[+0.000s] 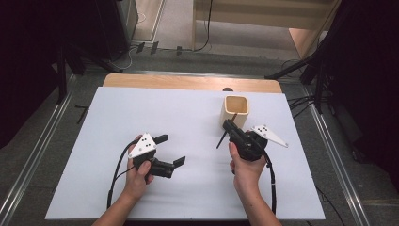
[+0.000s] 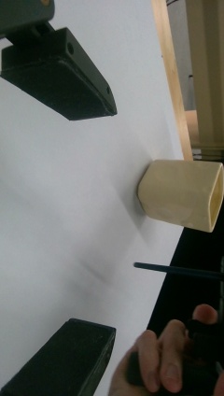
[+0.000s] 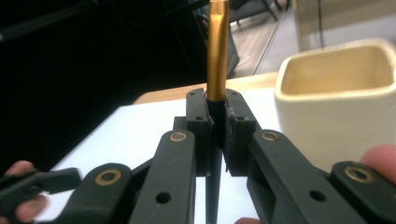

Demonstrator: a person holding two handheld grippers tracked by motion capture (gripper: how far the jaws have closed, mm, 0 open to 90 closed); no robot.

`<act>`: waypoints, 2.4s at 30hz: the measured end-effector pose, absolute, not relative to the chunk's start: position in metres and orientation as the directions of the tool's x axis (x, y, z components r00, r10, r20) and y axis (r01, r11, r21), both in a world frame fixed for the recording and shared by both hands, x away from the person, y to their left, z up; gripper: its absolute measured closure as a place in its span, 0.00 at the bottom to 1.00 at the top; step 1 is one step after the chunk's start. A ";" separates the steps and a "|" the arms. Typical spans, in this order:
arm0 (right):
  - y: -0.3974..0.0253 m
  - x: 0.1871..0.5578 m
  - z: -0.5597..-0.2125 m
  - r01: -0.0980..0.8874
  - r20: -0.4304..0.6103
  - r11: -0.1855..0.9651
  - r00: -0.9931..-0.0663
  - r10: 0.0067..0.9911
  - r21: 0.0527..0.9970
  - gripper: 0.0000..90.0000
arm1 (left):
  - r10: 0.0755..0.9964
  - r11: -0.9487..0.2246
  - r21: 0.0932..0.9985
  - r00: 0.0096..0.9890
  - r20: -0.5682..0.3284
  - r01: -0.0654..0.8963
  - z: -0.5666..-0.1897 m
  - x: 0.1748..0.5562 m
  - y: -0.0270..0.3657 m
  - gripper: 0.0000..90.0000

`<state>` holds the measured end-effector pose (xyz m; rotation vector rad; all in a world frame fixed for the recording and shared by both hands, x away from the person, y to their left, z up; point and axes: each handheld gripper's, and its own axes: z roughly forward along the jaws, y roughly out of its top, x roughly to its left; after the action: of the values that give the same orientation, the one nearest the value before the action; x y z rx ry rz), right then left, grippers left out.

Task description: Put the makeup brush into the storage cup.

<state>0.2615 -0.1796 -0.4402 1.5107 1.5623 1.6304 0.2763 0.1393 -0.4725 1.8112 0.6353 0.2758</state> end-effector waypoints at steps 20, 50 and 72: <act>-0.196 0.278 -0.415 0.277 0.236 -0.149 -0.318 0.918 0.949 0.93 | 0.624 -0.188 0.952 0.778 -0.075 0.243 -0.475 0.267 0.198 0.00; -0.229 0.328 -0.397 0.234 0.222 -0.165 -0.245 0.944 0.958 0.93 | 0.723 -0.183 0.948 0.689 -0.051 0.262 -0.485 0.255 0.260 0.00; -0.238 0.358 -0.413 0.262 0.214 -0.160 -0.192 0.958 0.952 0.93 | 0.749 -0.183 0.948 0.661 -0.038 0.262 -0.487 0.247 0.278 0.00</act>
<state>0.3582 -0.2382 -0.4127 1.4271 1.4655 1.3938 0.2473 0.2782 -0.4865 1.7484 0.8178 0.5376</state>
